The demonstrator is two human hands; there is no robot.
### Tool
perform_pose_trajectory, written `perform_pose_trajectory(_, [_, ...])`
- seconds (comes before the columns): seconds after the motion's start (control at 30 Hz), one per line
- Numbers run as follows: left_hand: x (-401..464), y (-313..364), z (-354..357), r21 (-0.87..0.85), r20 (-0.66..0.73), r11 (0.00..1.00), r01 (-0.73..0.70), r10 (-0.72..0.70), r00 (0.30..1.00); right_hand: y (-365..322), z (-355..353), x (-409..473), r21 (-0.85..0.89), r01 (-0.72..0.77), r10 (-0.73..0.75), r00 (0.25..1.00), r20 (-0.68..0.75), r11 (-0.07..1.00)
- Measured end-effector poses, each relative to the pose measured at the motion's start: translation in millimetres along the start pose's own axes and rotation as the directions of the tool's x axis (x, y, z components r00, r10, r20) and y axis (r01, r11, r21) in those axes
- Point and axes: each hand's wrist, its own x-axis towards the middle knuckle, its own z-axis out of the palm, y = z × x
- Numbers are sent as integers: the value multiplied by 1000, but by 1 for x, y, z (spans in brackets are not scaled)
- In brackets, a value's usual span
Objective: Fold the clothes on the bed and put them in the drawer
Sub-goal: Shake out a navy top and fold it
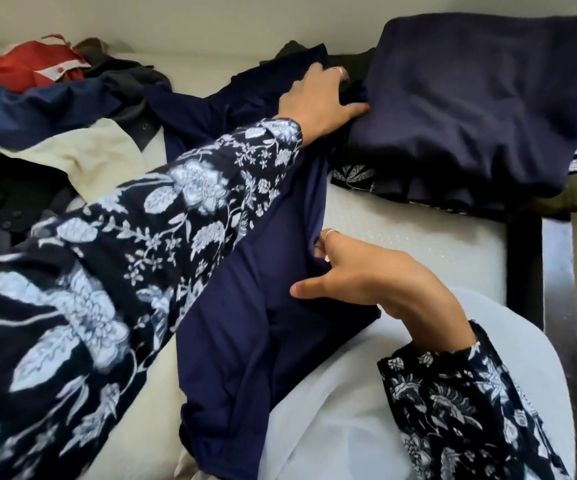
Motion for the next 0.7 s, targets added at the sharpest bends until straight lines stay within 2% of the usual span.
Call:
perform_pose_trajectory(0.1, [12, -1, 6, -53, -68, 999, 3, -7, 998, 3, -3, -4, -54, 0, 3, 998, 65, 999])
perform_pose_trajectory(0.17, [18, -5, 3, -235, -135, 972, 17, -50, 990, 6, -4, -6, -88, -8, 16, 996, 86, 996])
perform_pose_trajectory(0.23, [27, -15, -7, -439, -205, 897, 56, -161, 965, 8, -2, -7, -108, -60, 65, 997, 46, 992])
perform_pose_trajectory(0.3, [39, -32, -22, -599, -233, 792, 119, -315, 920, 11, -2, -9, -141, -158, 152, 987, -51, 977])
perform_pose_trajectory(0.37, [47, -54, -38, -732, -198, 660, 172, -447, 872, 12, -4, -15, -202, -229, 206, 970, -129, 952])
perform_pose_trajectory(0.43, [49, -73, -54, -884, -107, 439, 160, -523, 846, 9, -7, -23, -313, -233, 199, 970, -138, 921])
perform_pose_trajectory(0.5, [45, -92, -69, -963, -66, 251, 94, -560, 826, 0, -8, -35, -396, -193, 161, 980, -113, 898])
perform_pose_trajectory(0.53, [41, -107, -76, -976, -62, 205, 76, -591, 804, -9, -5, -38, -419, -146, 112, 988, -105, 896])
perform_pose_trajectory(0.63, [28, -160, -73, -988, -8, 115, 98, -688, 726, -36, 16, -42, -394, 61, -93, 994, -63, 917])
perform_pose_trajectory(0.67, [19, -174, -68, -984, 32, 98, 147, -719, 695, -41, 26, -40, -380, 120, -138, 990, -20, 917])
perform_pose_trajectory(0.7, [9, -184, -61, -978, 90, 67, 196, -714, 694, -45, 36, -36, -387, 160, -161, 986, 32, 908])
